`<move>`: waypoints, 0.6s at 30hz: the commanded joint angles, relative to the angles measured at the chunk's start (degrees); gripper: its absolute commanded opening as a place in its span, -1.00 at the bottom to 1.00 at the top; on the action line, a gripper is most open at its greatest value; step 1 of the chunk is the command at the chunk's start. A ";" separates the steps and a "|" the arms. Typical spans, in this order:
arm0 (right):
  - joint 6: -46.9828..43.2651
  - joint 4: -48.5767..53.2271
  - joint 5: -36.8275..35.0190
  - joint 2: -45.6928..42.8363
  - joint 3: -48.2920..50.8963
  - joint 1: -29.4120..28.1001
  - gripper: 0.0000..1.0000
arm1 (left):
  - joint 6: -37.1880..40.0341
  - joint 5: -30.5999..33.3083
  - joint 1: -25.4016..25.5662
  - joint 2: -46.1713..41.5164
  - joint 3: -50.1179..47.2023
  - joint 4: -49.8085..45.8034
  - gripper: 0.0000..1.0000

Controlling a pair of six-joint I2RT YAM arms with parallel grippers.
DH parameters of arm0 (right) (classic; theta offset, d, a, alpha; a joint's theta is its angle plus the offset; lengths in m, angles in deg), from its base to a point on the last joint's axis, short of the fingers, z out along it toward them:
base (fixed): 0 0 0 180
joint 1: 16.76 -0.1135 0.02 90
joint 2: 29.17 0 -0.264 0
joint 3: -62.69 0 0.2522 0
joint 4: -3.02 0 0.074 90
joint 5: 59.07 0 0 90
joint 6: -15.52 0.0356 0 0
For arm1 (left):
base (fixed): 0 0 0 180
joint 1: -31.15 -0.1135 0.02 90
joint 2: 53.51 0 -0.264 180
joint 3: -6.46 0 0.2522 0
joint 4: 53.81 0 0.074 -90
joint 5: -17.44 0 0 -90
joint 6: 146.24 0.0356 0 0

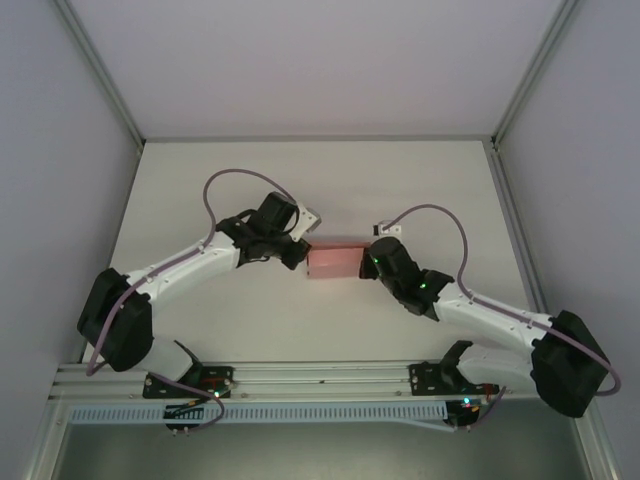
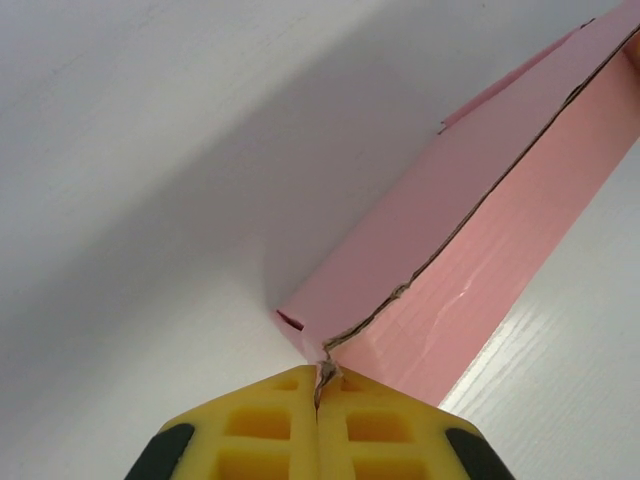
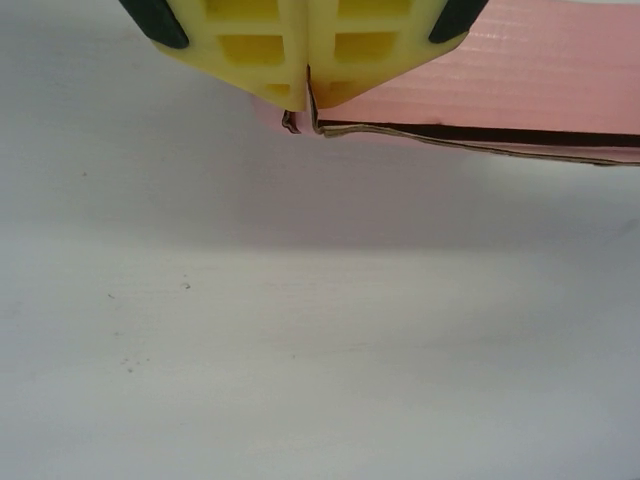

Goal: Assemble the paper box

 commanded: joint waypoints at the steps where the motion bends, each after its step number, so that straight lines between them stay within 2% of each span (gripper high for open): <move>1: 4.50 9.74 -7.24 3.48 -2.28 -4.44 -0.96 | -9.26 -5.08 0.20 1.68 4.35 -1.01 -1.00; 4: 7.69 11.26 -10.65 5.48 -4.03 -7.20 -0.97 | -15.35 -5.10 0.16 2.83 5.16 -1.76 -1.00; 7: 10.70 11.93 -13.40 6.75 -4.88 -9.15 -0.99 | -18.05 -5.52 0.37 3.43 5.74 -3.16 -1.00; 18: 16.15 7.04 -10.43 6.23 -1.80 -9.86 -1.00 | -24.56 -3.58 0.89 3.84 4.53 -1.14 -1.00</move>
